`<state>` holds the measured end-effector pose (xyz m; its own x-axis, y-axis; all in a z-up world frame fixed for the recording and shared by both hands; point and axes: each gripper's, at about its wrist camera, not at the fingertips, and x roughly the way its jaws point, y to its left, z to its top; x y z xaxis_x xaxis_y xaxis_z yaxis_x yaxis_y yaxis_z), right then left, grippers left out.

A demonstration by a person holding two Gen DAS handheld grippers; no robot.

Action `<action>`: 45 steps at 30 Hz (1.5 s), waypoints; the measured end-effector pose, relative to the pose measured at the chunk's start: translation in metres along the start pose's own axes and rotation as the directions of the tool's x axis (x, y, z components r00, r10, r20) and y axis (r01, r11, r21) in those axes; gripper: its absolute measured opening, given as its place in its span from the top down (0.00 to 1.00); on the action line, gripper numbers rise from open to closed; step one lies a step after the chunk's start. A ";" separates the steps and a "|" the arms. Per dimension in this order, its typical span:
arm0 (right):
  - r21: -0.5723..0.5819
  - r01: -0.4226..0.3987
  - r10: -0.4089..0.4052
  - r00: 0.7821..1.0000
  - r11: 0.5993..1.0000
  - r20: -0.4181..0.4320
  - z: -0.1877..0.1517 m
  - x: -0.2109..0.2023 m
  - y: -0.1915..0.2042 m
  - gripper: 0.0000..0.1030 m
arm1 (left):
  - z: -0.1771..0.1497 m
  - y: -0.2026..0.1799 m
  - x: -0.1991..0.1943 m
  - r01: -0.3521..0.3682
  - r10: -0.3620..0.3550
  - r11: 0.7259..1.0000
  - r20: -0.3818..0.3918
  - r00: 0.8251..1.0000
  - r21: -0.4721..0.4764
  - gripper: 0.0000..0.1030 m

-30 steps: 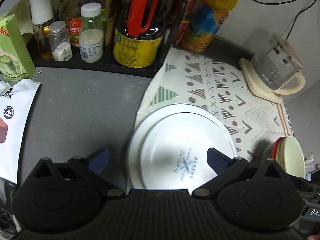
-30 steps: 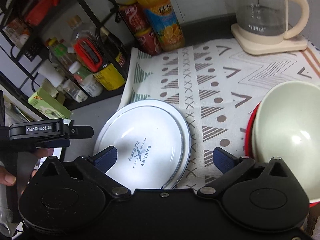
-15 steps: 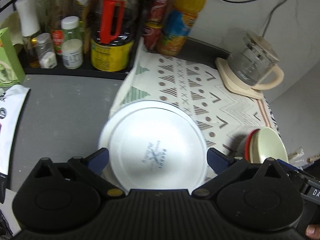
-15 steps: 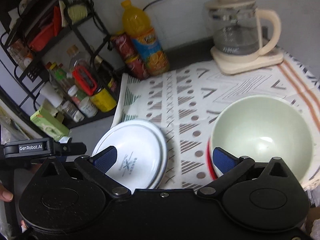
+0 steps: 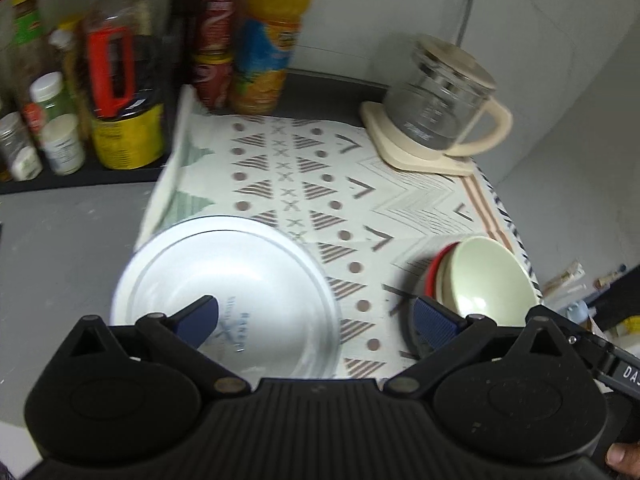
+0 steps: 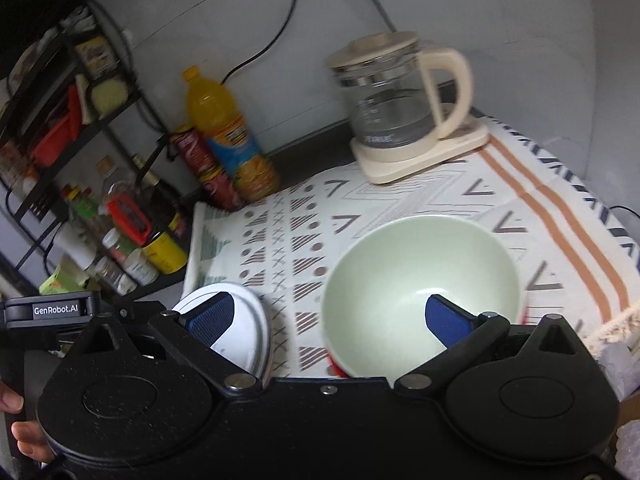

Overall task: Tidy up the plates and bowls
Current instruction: 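Move the right gripper to the nested green and red bowls and grasp the rim, then lift the nested bowls and carry them over the plate stack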

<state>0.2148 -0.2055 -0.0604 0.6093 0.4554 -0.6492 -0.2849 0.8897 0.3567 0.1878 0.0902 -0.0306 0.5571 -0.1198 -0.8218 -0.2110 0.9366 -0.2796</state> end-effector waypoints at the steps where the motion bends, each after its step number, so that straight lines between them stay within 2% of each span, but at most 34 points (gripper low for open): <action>1: 0.008 0.006 -0.006 1.000 1.000 0.002 0.000 -0.001 -0.004 0.00 | 0.001 -0.004 0.003 0.010 -0.010 1.000 -0.004 1.000 0.011 0.00; 16: 0.130 0.131 -0.133 0.991 0.983 0.011 -0.006 -0.007 -0.046 0.00 | 0.012 -0.045 0.051 0.123 -0.115 0.987 -0.081 0.990 0.103 0.03; 22: 0.188 0.186 -0.187 0.982 0.964 -0.016 -0.012 0.001 -0.061 0.01 | 0.013 -0.054 0.075 0.148 -0.130 0.980 -0.130 0.983 0.135 0.04; 27: 0.255 0.211 -0.203 0.977 0.944 -0.059 -0.021 0.012 -0.073 0.03 | 0.014 -0.058 0.099 0.168 -0.140 0.975 -0.182 0.973 0.148 0.11; 31: 0.292 0.229 -0.207 0.973 0.929 -0.104 -0.029 0.024 -0.079 0.14 | 0.016 -0.061 0.117 0.201 -0.165 0.968 -0.223 0.961 0.151 0.16; 35: 0.327 0.247 -0.209 0.967 0.912 -0.147 -0.035 0.037 -0.081 0.34 | 0.020 -0.066 0.130 0.233 -0.187 0.959 -0.257 0.948 0.162 0.27; 43: 0.376 0.308 -0.252 0.949 0.874 -0.191 -0.041 0.051 -0.089 0.62 | 0.024 -0.073 0.149 0.291 -0.228 0.943 -0.322 0.919 0.163 0.49; 45: 0.409 0.306 -0.248 0.950 0.860 -0.188 -0.042 0.051 -0.094 0.65 | 0.023 -0.075 0.153 0.303 -0.237 0.940 -0.337 0.911 0.158 0.55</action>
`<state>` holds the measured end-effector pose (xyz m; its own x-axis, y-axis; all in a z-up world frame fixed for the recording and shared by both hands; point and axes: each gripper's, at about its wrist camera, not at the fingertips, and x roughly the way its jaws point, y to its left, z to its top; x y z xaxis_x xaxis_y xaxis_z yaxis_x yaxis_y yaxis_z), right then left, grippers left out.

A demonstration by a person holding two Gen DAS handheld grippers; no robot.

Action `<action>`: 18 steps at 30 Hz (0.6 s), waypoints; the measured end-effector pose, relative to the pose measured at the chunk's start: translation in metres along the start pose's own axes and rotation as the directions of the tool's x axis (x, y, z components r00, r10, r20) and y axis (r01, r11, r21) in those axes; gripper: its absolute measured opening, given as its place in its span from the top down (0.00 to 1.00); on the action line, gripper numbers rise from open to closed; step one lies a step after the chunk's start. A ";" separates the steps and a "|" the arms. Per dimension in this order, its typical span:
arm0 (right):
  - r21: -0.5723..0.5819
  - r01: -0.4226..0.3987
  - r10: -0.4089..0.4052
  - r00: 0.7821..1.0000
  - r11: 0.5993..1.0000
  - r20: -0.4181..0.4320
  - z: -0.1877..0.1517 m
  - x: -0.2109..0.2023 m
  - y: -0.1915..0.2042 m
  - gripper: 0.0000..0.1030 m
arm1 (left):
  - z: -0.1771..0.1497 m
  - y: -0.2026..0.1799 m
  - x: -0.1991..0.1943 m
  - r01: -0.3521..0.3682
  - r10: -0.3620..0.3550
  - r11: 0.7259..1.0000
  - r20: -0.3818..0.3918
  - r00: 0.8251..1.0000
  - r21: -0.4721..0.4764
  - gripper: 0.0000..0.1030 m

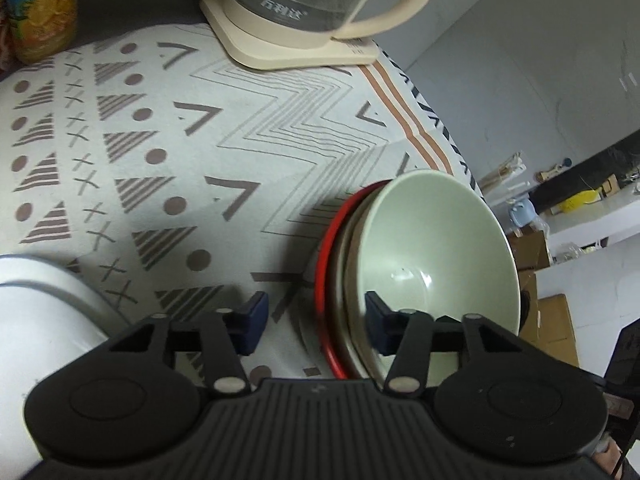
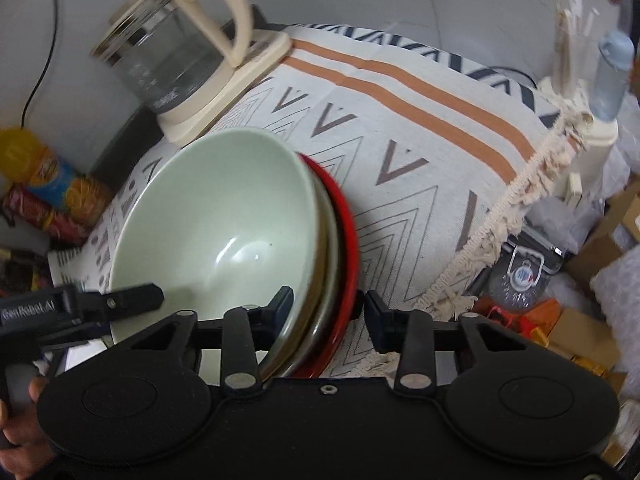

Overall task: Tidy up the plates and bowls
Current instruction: 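Lift the nested bowls and carry them over the plate stack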

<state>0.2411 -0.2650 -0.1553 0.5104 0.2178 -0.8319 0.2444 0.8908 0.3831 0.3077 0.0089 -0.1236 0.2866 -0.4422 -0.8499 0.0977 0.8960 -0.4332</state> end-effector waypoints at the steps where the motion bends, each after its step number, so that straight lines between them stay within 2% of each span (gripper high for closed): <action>1: 0.013 -0.004 0.004 1.000 1.000 -0.001 0.001 0.000 -0.002 0.65 | 0.000 0.000 0.002 0.005 -0.005 1.000 -0.006 1.000 0.000 0.56; 7: 0.015 0.005 -0.005 1.000 1.000 0.002 -0.001 0.002 0.000 0.66 | 0.001 0.001 0.013 0.041 -0.042 0.999 -0.050 0.998 -0.020 0.65; 18: -0.008 0.018 -0.018 1.000 1.000 -0.003 -0.002 0.003 0.004 0.69 | -0.002 -0.001 0.004 0.032 -0.032 0.999 -0.011 0.999 -0.022 0.66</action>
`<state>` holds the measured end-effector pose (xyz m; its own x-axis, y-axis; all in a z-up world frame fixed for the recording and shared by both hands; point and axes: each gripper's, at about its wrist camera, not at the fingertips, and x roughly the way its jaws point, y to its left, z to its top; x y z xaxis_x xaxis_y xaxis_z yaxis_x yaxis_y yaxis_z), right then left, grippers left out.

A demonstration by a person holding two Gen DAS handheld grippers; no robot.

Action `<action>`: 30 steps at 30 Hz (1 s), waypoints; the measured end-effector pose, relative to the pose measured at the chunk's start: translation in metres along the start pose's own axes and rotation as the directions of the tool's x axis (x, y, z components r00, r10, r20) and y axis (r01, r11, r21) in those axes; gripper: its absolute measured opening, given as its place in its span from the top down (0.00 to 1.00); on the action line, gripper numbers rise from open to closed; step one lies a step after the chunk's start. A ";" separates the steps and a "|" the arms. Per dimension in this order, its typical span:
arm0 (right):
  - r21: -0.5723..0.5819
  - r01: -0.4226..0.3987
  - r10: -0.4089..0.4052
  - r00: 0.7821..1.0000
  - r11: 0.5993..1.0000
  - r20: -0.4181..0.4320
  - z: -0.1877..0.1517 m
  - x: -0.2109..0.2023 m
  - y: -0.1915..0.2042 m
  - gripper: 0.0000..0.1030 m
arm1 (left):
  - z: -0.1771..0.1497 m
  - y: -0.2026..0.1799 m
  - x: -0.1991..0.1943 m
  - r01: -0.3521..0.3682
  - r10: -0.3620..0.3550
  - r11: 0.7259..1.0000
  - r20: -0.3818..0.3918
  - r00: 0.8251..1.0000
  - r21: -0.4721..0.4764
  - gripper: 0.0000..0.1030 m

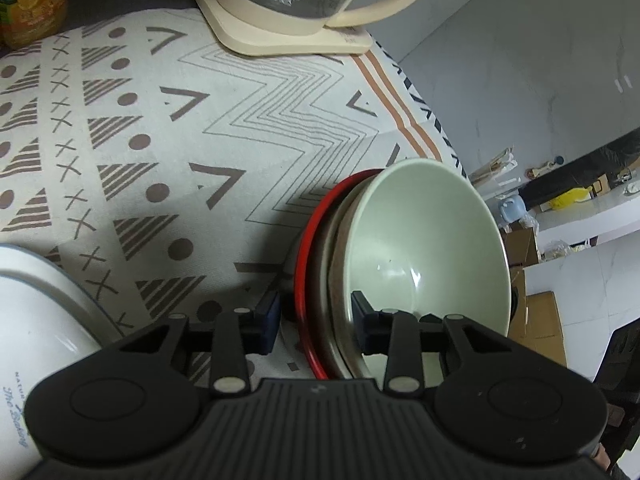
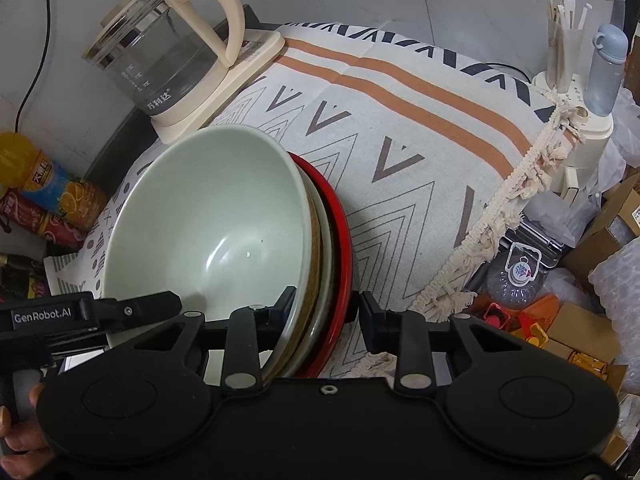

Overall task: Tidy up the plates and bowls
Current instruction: 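Lift the nested bowls and carry them over the plate stack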

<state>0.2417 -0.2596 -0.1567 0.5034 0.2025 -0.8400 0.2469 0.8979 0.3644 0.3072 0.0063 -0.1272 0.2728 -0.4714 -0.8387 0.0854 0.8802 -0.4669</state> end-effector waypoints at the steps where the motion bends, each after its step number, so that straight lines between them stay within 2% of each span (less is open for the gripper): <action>1: -0.002 -0.002 0.002 1.000 1.000 -0.001 0.000 0.000 0.001 0.69 | 0.000 0.000 -0.002 -0.001 0.001 1.000 0.007 1.000 -0.004 0.66; 10: -0.060 -0.043 0.044 0.999 0.997 0.020 0.006 -0.011 0.016 0.69 | -0.004 0.003 -0.035 -0.017 0.020 0.999 0.080 0.997 -0.038 0.66; 17: -0.165 -0.087 0.092 0.995 0.982 0.023 0.009 -0.017 0.043 0.69 | -0.012 0.014 -0.068 -0.038 0.052 0.995 0.155 0.986 -0.091 0.66; 30: -0.310 -0.197 0.201 0.979 0.930 -0.020 0.008 -0.020 0.090 0.69 | -0.036 0.040 -0.126 -0.080 0.139 0.974 0.282 0.949 -0.210 0.66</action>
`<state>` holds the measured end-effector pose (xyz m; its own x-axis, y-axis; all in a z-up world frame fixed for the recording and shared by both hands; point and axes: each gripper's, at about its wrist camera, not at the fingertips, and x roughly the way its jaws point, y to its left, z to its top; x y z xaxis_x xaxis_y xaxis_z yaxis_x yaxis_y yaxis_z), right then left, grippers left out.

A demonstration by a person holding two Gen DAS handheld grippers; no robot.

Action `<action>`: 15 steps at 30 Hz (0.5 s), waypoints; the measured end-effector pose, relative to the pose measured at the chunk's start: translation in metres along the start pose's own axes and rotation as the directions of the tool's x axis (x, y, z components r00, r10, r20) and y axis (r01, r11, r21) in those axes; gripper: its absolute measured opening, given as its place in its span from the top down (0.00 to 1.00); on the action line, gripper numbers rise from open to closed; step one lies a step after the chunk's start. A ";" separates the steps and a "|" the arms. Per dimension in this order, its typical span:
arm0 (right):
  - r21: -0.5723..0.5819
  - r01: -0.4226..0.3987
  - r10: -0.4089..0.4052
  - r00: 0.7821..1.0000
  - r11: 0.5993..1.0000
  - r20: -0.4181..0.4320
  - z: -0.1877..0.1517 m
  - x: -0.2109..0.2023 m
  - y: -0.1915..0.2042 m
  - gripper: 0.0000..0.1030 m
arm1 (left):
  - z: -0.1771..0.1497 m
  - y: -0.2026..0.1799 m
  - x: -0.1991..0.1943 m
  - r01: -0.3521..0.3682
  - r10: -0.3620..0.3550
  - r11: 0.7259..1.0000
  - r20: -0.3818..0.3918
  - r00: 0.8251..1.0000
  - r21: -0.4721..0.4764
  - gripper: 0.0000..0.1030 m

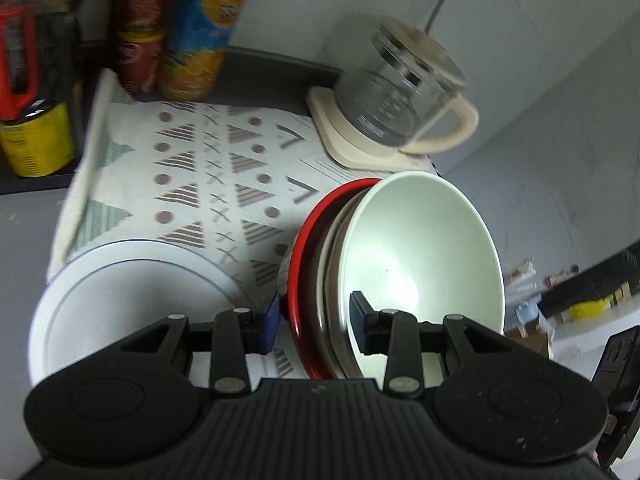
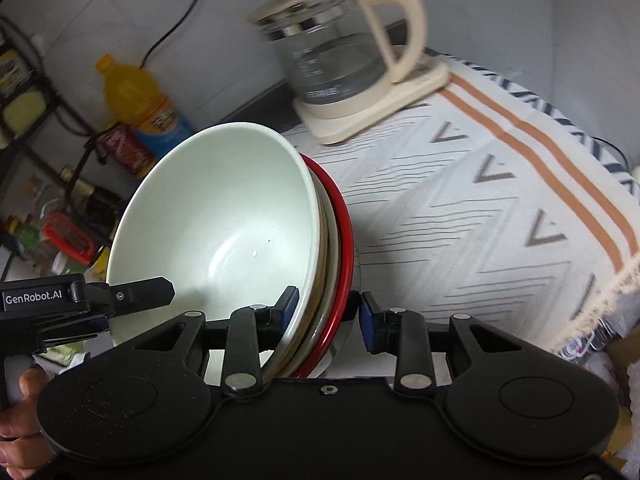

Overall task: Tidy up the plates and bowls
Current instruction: 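Lift the nested bowls and carry them over the plate stack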

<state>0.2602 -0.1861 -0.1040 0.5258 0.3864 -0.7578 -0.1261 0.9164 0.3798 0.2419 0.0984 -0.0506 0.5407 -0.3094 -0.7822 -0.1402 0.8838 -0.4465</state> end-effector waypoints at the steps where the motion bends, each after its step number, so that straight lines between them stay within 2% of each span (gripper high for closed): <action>1: -0.011 -0.009 0.009 1.000 1.000 -0.005 0.002 0.001 0.004 0.69 | 0.000 0.003 -0.004 -0.006 0.006 1.000 0.009 1.000 -0.010 0.66; 8: -0.099 -0.067 0.064 0.997 0.993 -0.031 0.014 0.007 0.034 0.69 | -0.007 0.027 -0.028 -0.046 0.050 0.996 0.059 0.997 -0.080 0.66; 15: -0.143 -0.118 0.108 0.991 0.983 -0.072 0.012 0.016 0.052 0.69 | -0.017 0.045 -0.044 -0.086 0.098 0.986 0.083 0.992 -0.144 0.66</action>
<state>0.2721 -0.1330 -0.0904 0.4468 0.4900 -0.7485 -0.3061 0.8699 0.3868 0.1971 0.1458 -0.0435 0.5911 -0.1911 -0.7836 -0.3036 0.8474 -0.4357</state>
